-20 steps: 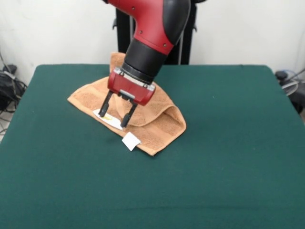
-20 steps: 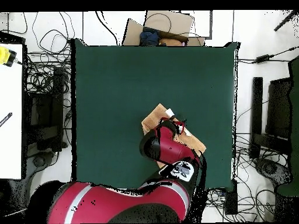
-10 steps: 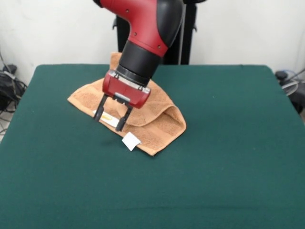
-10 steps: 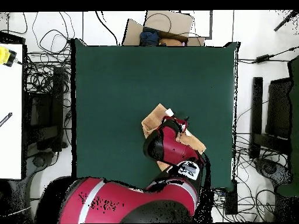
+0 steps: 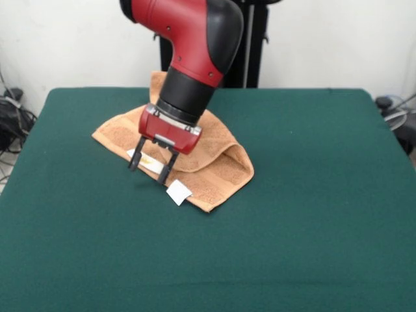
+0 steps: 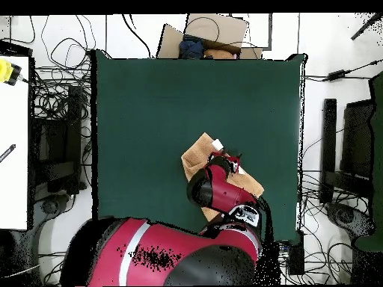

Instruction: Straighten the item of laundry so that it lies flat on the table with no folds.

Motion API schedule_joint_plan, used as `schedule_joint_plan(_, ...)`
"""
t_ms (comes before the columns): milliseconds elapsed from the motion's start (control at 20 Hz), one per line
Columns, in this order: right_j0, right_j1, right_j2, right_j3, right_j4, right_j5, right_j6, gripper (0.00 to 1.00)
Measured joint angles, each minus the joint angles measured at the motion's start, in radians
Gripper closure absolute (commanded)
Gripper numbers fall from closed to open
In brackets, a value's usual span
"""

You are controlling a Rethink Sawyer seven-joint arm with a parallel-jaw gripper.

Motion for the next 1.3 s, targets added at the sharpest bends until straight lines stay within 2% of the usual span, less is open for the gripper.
schedule_joint_plan(1300,-0.009,0.015,0.01,-0.001,0.0,0.0,0.0,0.0)
